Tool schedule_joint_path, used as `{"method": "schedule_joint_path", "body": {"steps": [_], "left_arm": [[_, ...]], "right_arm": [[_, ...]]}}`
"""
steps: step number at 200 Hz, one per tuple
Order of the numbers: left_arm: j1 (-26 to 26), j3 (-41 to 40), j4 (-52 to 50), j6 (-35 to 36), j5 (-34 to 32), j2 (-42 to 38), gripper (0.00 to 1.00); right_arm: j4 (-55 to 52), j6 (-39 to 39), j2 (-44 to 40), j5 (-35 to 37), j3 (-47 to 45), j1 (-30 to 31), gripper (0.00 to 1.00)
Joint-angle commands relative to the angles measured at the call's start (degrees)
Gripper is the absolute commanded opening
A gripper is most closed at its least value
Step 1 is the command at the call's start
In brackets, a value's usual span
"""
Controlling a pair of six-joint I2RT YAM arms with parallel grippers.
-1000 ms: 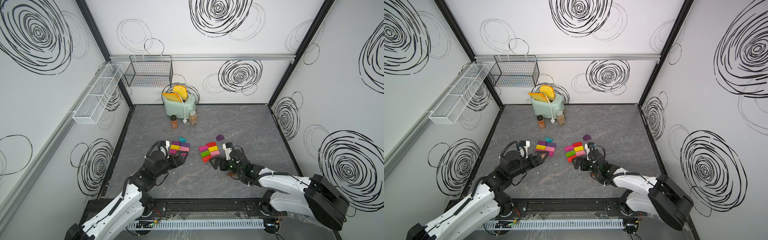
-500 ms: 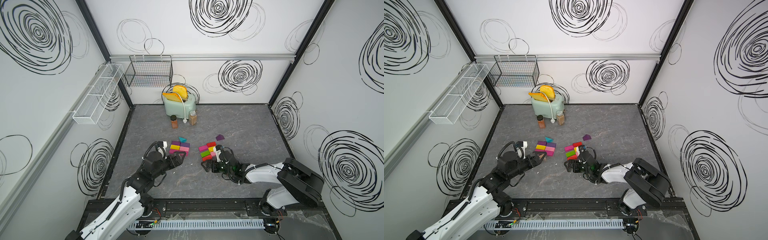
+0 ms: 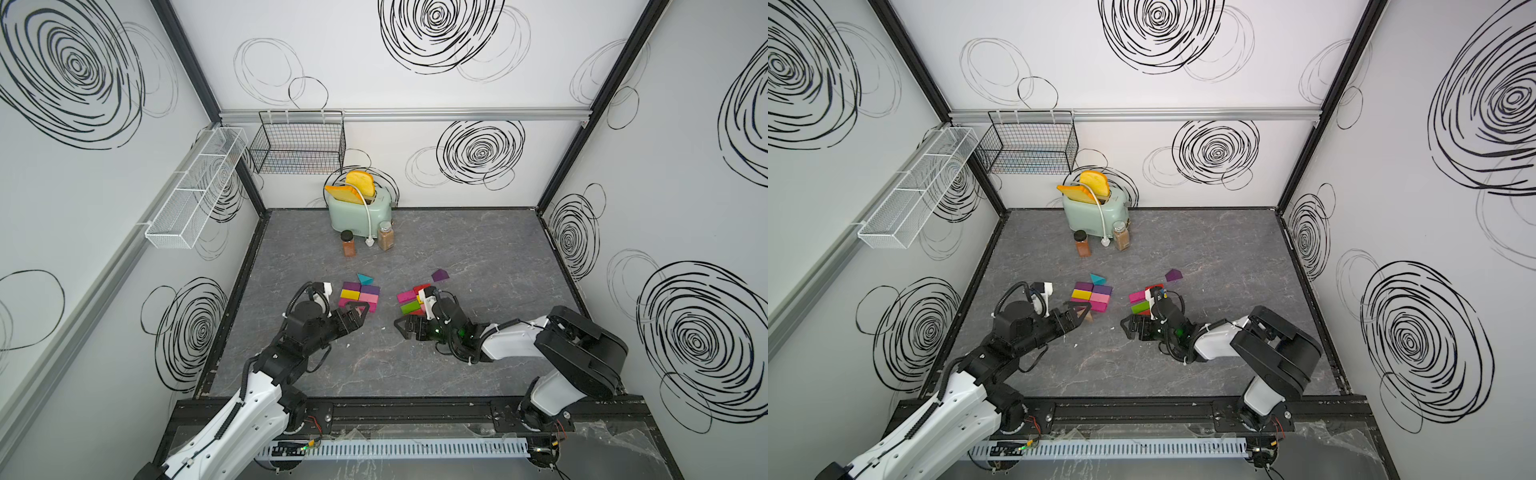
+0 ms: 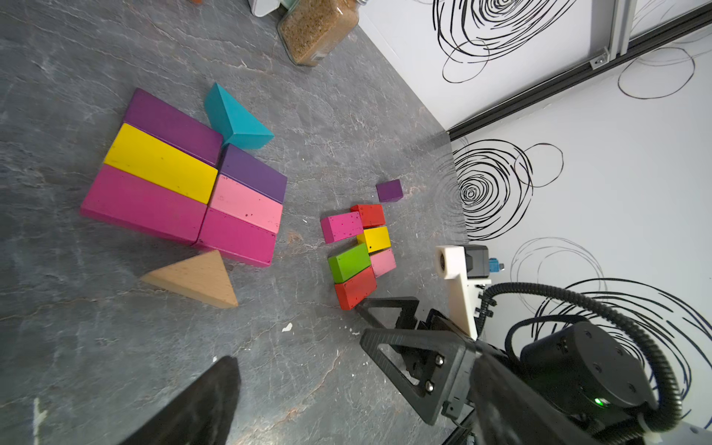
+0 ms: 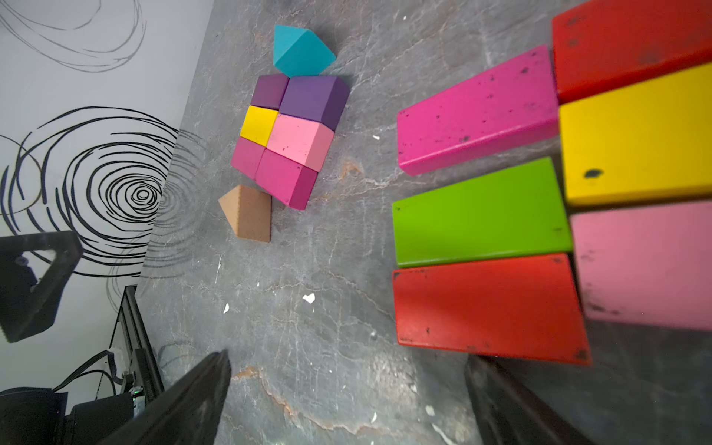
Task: Assemble a piece of candy with building blocks
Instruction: Assemble the building block at the center of the board.
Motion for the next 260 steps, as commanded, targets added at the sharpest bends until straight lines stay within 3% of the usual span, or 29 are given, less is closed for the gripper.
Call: {"method": "schedule_joint_path", "body": {"steps": [1,260], "left_arm": [[0.80,-0.19,1.18,0.95,0.66,-0.85,0.98],[1.73,-0.14,1.76,0.84,1.32,-1.49,0.98]], "right_arm": [[-1.99,1.86,2.31,-0.60,0.27,-0.29,0.99],[-4.00,0.80,3.02,3.51,1.50,-1.08,0.99]]}}
